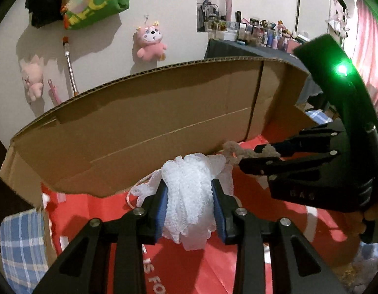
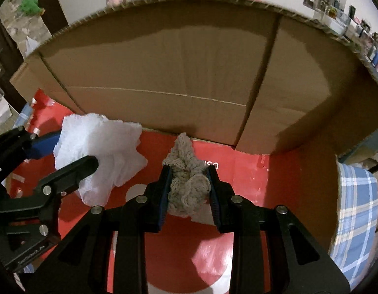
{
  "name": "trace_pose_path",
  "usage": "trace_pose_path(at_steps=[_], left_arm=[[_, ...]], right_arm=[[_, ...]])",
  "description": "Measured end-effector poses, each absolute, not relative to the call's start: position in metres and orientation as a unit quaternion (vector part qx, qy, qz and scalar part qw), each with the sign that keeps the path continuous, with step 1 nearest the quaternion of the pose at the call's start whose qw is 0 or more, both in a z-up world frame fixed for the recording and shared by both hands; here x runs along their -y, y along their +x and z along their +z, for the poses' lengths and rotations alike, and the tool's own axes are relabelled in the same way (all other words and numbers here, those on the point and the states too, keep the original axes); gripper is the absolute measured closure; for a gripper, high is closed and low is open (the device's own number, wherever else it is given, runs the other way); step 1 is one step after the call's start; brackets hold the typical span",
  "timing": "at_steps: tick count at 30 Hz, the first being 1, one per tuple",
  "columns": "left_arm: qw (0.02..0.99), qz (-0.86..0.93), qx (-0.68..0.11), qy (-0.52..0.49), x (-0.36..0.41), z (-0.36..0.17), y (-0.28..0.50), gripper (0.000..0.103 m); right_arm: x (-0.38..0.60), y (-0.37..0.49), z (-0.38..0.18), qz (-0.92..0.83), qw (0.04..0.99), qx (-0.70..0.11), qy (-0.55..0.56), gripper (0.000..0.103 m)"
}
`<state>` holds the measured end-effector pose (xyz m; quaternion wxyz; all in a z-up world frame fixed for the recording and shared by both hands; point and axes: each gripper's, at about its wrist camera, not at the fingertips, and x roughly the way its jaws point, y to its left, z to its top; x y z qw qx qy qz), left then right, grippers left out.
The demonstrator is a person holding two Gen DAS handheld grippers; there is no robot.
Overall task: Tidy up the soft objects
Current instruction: 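Carry the bath puff and scrunchie into the red-lined box with both tools, then open both tools to release the items and lift out of the box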
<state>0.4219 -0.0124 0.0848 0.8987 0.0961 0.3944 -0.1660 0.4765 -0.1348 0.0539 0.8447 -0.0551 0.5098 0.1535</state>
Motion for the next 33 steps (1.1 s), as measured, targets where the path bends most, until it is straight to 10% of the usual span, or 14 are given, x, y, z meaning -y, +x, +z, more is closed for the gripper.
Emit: trace_pose_path(at_steps=[25, 27, 29, 33], left_arm=[[0.896, -0.153, -0.408, 0.088, 0.009, 0.084, 0.432, 0.037], [0.898, -0.151, -0.406, 0.084, 0.008, 0.085, 0.432, 0.034], [0.899, -0.149, -0.403, 0.085, 0.007, 0.086, 0.430, 0.031], [0.903, -0.143, -0.396, 0.083, 0.005, 0.088, 0.428, 0.026]], right_arm=[[0.137, 0.482, 0.052, 0.141, 0.838, -0.523, -0.061, 0.072], [0.136, 0.483, 0.048, 0.139, 0.838, -0.524, -0.062, 0.069], [0.136, 0.484, 0.046, 0.136, 0.840, -0.522, -0.064, 0.045], [0.137, 0.485, 0.050, 0.135, 0.844, -0.516, -0.063, 0.042]])
